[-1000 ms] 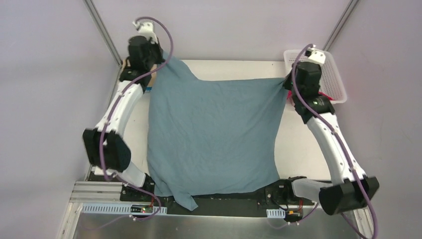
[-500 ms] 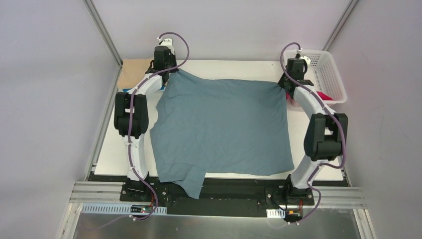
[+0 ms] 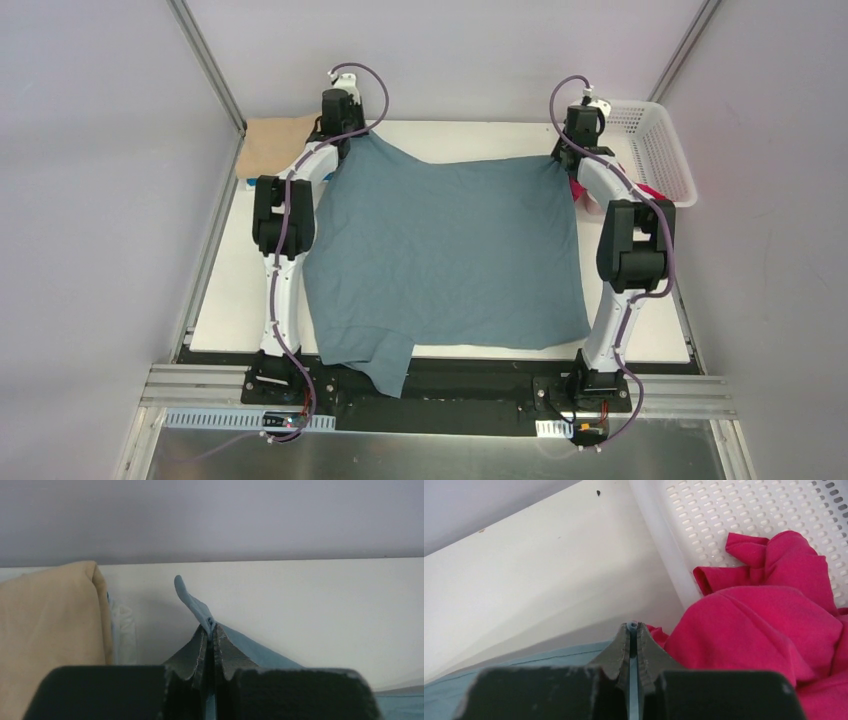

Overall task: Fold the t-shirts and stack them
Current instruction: Flatten out the tshirt

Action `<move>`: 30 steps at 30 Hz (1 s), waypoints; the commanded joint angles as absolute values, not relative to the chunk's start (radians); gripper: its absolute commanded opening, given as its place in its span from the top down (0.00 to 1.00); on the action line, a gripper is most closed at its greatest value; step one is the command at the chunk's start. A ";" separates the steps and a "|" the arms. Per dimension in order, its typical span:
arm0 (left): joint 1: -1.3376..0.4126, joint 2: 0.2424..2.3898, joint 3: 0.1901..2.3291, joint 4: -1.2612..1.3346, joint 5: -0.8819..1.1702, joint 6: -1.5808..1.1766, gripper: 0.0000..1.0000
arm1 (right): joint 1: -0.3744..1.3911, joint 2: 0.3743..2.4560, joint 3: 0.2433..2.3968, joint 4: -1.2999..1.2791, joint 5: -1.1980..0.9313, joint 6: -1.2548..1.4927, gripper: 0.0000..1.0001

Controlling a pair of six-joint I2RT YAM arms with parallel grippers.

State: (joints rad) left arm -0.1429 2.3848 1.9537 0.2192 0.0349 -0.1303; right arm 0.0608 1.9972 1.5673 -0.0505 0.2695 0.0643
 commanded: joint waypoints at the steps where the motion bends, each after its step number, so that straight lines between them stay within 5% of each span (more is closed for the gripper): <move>1: -0.140 2.426 2.045 0.306 0.048 -0.119 1.00 | 0.055 2.040 1.646 -0.005 0.341 0.034 0.99; 3: -0.140 2.434 2.055 0.316 -0.004 -0.128 0.95 | 0.055 2.056 1.660 -0.005 0.340 0.031 0.95; 7: -0.140 2.383 2.012 0.317 -0.035 -0.147 0.20 | 0.055 2.039 1.671 -0.035 0.316 0.046 0.64; 9: -0.141 2.346 1.986 0.316 -0.004 -0.152 0.03 | 0.056 2.011 1.669 -0.058 0.263 0.046 0.48; 19: -0.193 2.094 1.808 0.228 0.075 -0.222 0.01 | 0.155 1.813 1.575 -0.167 0.091 0.057 0.01; 30: -0.236 1.836 1.399 0.046 0.057 -0.437 0.01 | 0.289 1.742 1.375 -0.285 0.097 0.200 0.01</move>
State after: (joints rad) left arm -0.2443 1.8969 1.5330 0.1223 0.0521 -0.3347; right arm 0.2939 1.7592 1.4441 -0.2024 0.0959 0.1131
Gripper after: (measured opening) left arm 0.990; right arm 0.993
